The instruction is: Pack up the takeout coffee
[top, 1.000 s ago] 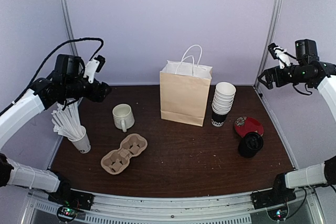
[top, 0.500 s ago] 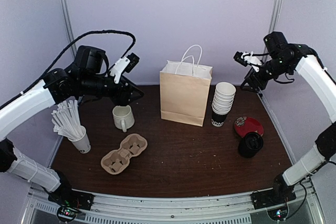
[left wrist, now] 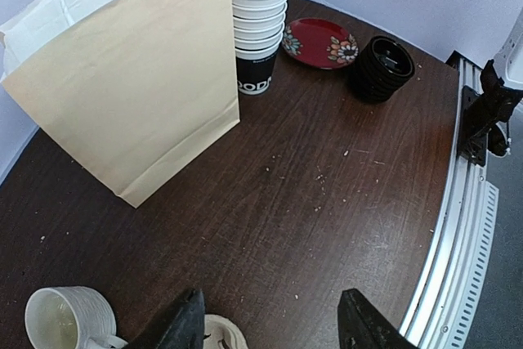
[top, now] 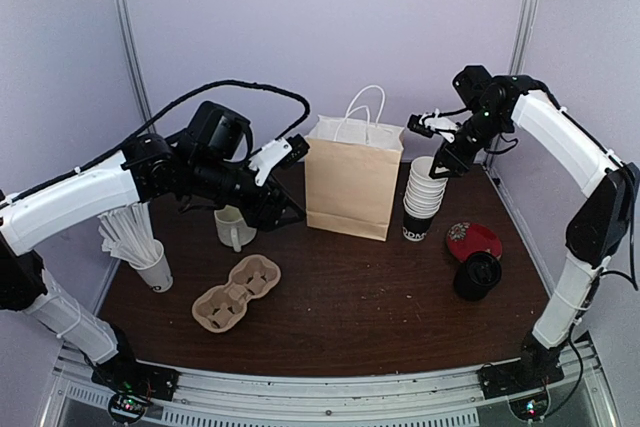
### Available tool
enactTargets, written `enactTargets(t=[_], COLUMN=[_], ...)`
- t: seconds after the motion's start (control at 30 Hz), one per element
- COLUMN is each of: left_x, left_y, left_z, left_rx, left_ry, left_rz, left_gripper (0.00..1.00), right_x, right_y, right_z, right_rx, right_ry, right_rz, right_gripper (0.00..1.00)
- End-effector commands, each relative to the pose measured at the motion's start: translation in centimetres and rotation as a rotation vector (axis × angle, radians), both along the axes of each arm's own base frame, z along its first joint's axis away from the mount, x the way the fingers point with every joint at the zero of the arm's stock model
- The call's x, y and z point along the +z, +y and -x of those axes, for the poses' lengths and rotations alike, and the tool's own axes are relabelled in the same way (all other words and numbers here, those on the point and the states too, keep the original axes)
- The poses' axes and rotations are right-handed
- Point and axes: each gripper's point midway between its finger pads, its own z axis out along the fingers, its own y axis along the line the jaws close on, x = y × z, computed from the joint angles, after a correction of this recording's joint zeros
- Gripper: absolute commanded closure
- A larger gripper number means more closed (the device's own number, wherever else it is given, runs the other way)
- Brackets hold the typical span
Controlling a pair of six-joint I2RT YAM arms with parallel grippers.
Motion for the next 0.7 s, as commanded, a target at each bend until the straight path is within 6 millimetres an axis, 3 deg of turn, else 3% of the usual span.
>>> enactTargets(t=[0.0, 0.3, 0.67], left_x=[1.5, 0.6, -0.3], left_y=[-1.2, -1.5, -1.9], left_z=[0.2, 0.2, 0.2], left_rx=[-0.015, -0.013, -0.021], left_ry=[-0.017, -0.009, 0.003], left_rz=[0.043, 0.024, 0.006], left_gripper=[0.41, 0.41, 0.41], right_x=[-0.5, -2.3, -2.1], right_y=[0.0, 0.6, 0.4], right_z=[-0.6, -1.0, -1.2], right_rx=[-0.012, 0.011, 0.012], right_ry=[0.012, 0.060, 0.050], right_rz=[0.031, 0.055, 0.075], right_gripper=[0.59, 0.71, 0.89])
